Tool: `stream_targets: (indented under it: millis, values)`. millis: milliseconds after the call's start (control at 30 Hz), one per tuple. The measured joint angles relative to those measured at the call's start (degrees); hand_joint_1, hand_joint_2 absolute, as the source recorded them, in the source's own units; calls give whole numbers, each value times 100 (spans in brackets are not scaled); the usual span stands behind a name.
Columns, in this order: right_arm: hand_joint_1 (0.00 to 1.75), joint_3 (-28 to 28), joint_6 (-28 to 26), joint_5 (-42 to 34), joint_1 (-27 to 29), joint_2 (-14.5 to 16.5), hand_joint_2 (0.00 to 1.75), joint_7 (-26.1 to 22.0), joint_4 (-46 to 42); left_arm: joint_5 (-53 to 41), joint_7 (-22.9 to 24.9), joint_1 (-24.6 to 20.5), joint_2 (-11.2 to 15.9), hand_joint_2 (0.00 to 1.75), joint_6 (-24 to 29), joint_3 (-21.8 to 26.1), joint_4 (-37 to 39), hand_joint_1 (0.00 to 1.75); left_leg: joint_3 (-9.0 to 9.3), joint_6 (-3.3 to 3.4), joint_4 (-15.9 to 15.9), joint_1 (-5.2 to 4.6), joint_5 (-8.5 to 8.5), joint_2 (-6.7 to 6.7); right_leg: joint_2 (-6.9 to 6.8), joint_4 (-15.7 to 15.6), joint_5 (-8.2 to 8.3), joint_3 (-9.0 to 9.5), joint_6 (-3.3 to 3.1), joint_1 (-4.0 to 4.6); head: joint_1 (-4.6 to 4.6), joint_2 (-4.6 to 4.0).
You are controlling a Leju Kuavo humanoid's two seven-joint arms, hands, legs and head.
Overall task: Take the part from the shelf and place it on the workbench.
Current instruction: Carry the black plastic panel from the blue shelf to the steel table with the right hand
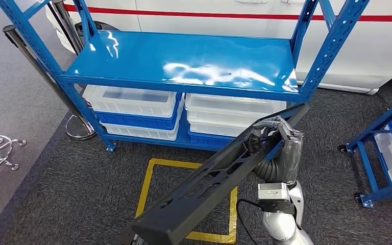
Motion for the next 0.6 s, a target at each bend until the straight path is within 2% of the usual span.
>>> stream_targets:
  millis: [33, 67, 100, 133, 200, 233, 267, 300, 333, 367, 400, 467, 500, 533, 567, 600]
  values:
    - [175, -21, -2, -5, 11, -7, 175, 1, -14, -1, 0, 1, 0, 0, 0, 0, 0, 0, 31, -5, 189, 0, 1, 0, -2, 6, 61, -83, 6, 2, 0, -1]
    - [175, -46, -3, -10, 24, -15, 175, 2, -31, -1, 0, 2, 0, 0, 0, 0, 0, 0, 152, 2, 183, 0, 113, 0, -4, 11, 120, -161, 15, 3, 0, -1]
    - [175, -73, -5, -12, 37, -22, 175, 3, -53, -1, 0, 2, 0, 0, 0, 0, 0, 0, 367, 22, -23, -1, 264, -3, -3, 14, 175, -231, 29, 3, 0, -1]
    - [175, -95, -8, -14, 45, -27, 175, 3, -80, -1, 0, 0, 0, 0, 0, 0, 0, 0, 652, 49, -388, -3, 372, -12, 0, 14, 224, -286, 44, 2, -1, -1]
    - [175, -131, -19, -16, 52, -33, 175, 2, -139, -1, -1, -7, 0, 0, 1, 0, 0, 0, 1201, 108, -1205, -30, 371, -39, 3, 10, 322, -363, 96, 13, 0, 1]
    - [175, -147, -25, -17, 55, -34, 175, 1, -161, -1, -2, -8, 0, 0, 2, 1, 0, 0, 1346, 131, -1457, -47, 330, -51, 0, -7, 375, -383, 128, 14, 0, 0]
    - [175, -160, -32, -19, 61, -35, 175, 1, -176, -1, -2, -7, 0, 0, 2, 1, 0, 0, 1397, 152, -1584, -63, 308, -58, -3, -35, 432, -394, 164, 16, 1, 1]
    - [175, -173, -38, -20, 68, -37, 175, 1, -183, -2, -2, -1, -1, 0, 2, 2, 0, 0, 1369, 179, -1634, -56, 347, -52, -3, -67, 484, -404, 202, 21, 2, 0]
    - [175, -186, -44, -21, 77, -40, 175, 2, -187, -2, -2, 2, -2, 0, 2, 2, 0, 0, 1338, 214, -1665, -46, 416, -38, 0, -72, 464, -427, 235, 23, 2, -1]
    - [175, -199, -49, -22, 85, -44, 175, 3, -192, -1, -3, 3, -4, 0, 2, 3, 0, 0, 1301, 260, -1698, -35, 483, -23, 4, -1, 356, -470, 258, 30, 5, -1]
    - [175, -212, -55, -23, 91, -50, 175, 3, -195, -1, -3, 3, -5, 0, 3, 3, 0, 0, 1251, 304, -1726, -26, 549, -6, 9, 184, 147, -543, 273, 37, 9, -1]
    - [175, -231, -61, -26, 108, -61, 175, 3, -197, 1, -3, 0, -6, 0, 3, 4, 0, 0, 1126, 362, -1701, -53, 645, 8, 13, 867, -393, -730, 277, 35, 14, -1]
    - [175, -238, -63, -28, 118, -66, 175, 3, -197, 1, -2, 0, -5, 0, 3, 4, 0, 0, 1047, 372, -1672, -71, 684, 12, 14, 1216, -554, -797, 275, 36, 14, 0]
    - [175, -245, -64, -29, 129, -69, 175, 3, -197, 1, -2, 0, -5, 0, 2, 4, 0, 0, 965, 377, -1634, -88, 719, 16, 14, 1449, -585, -803, 270, 37, 14, 1]
    - [175, -252, -64, -29, 136, -72, 175, 3, -197, 0, -2, 1, -5, 0, 2, 4, 0, 0, 881, 379, -1589, -102, 750, 17, 14, 1499, -491, -724, 258, 40, 13, 1]
    - [175, -257, -65, -29, 140, -73, 175, 3, -198, 0, -2, 0, -5, 0, 2, 4, 0, 0, 797, 377, -1540, -114, 776, 17, 14, 1357, -331, -550, 236, 46, 13, 1]
